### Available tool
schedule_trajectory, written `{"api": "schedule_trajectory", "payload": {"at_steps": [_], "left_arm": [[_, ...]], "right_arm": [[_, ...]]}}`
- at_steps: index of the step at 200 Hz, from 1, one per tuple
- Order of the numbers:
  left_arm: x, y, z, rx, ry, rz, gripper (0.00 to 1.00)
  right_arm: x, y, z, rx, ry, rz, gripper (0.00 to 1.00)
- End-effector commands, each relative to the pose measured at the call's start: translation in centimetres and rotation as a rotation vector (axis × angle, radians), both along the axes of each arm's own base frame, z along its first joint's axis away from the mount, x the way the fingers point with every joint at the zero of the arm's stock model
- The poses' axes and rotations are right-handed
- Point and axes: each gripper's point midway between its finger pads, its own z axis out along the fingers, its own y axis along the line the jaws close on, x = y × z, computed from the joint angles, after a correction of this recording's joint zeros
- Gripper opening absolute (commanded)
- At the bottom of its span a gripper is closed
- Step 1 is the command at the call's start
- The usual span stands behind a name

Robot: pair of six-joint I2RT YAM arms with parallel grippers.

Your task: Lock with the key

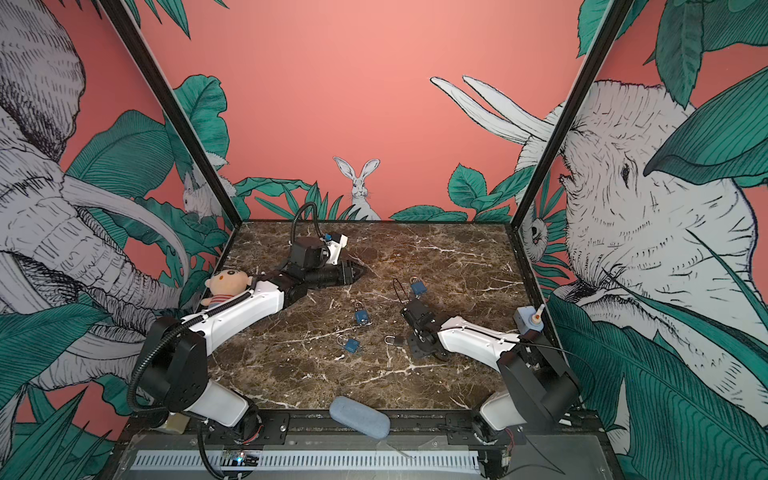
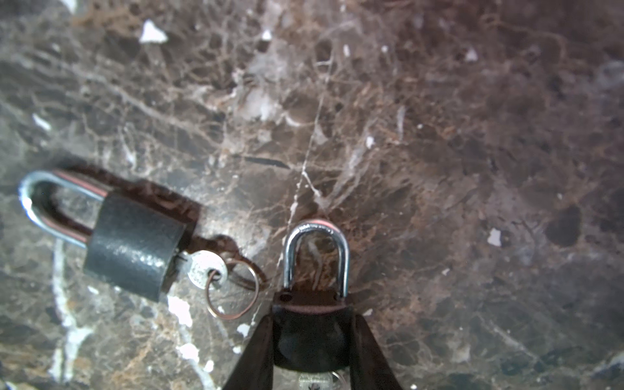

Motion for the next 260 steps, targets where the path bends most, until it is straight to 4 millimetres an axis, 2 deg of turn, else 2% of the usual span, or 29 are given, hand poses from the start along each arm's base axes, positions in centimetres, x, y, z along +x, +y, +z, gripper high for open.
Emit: {"api": "schedule_trajectory", "payload": {"at_steps": [1,37,67,100,129,137,190,242,260], "left_arm": [[-0.3,0.4,1.0,-0.004,-0.032,0.0,0.4],[-0.3,1.1,1.2,0.027,-0.045,0.012,0.37],[-0.4,1.6,1.1,0.04,-0.039,0.015,0.36],[-1.0,0.7,1.0,-0.015,-0.012,-0.034,0.36],[-1.9,-0.2,1.0,-0.061,0.021,-0.091,0.37],[-2.7,-0.8,1.3,-0.086,0.031,-0.137,0.37],[-5.9,-3.6,1.8,-0.127,0.041,-0.288,0.41],[-6.3,-5.0,1.5,-0.173,0.068,-0.329,0.4],[-6.4,-5.2,0.9,-0.158,0.086,-0.336,0.4]], "right_arm": [[0.4,-0.4,0.4,-0.039,-0.018,0.009,0.2],[1.0,0.6,2.4,0.006,-0.059,0.028,0.11],[1.8,2.6,6.5,0.124,-0.122,0.064,0.09],[2.2,4.9,10.9,0.249,-0.182,0.136,0.08],[2.5,6.6,13.5,0.325,-0.218,0.183,0.08],[2.7,7.0,14.1,0.339,-0.229,0.195,0.08],[3.7,9.4,16.1,0.386,-0.262,0.26,0.07],[4.5,10.6,17.3,0.41,-0.284,0.283,0.07],[4.7,10.8,17.7,0.415,-0.295,0.284,0.07]]}}
